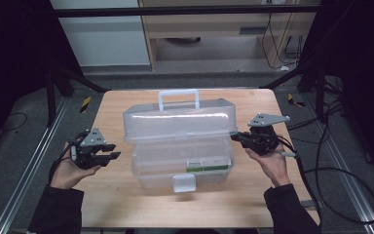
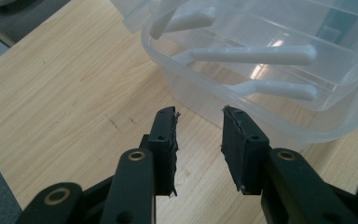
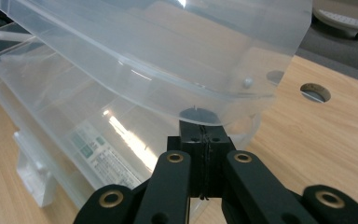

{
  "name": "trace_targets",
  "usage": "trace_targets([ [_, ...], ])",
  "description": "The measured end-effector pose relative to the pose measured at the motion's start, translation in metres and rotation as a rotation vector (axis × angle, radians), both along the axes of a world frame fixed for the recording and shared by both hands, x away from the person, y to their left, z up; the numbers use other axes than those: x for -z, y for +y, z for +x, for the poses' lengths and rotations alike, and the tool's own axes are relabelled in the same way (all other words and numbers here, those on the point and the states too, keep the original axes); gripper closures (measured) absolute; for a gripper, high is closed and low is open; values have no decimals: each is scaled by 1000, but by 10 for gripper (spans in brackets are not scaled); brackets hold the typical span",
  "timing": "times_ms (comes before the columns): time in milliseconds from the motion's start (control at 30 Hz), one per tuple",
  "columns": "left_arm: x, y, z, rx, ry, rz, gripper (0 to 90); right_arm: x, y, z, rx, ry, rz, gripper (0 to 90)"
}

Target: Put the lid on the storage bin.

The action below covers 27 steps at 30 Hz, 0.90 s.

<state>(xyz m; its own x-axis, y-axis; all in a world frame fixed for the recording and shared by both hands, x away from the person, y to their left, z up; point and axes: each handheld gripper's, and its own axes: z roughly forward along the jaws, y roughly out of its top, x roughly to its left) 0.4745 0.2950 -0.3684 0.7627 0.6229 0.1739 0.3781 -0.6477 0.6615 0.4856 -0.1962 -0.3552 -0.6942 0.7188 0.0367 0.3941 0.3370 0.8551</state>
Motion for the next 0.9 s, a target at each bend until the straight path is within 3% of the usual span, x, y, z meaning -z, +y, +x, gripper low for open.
trace_targets([
  [900,16,0,5,-21,32,7,645,30,-10,-18,9,37,-77,900],
])
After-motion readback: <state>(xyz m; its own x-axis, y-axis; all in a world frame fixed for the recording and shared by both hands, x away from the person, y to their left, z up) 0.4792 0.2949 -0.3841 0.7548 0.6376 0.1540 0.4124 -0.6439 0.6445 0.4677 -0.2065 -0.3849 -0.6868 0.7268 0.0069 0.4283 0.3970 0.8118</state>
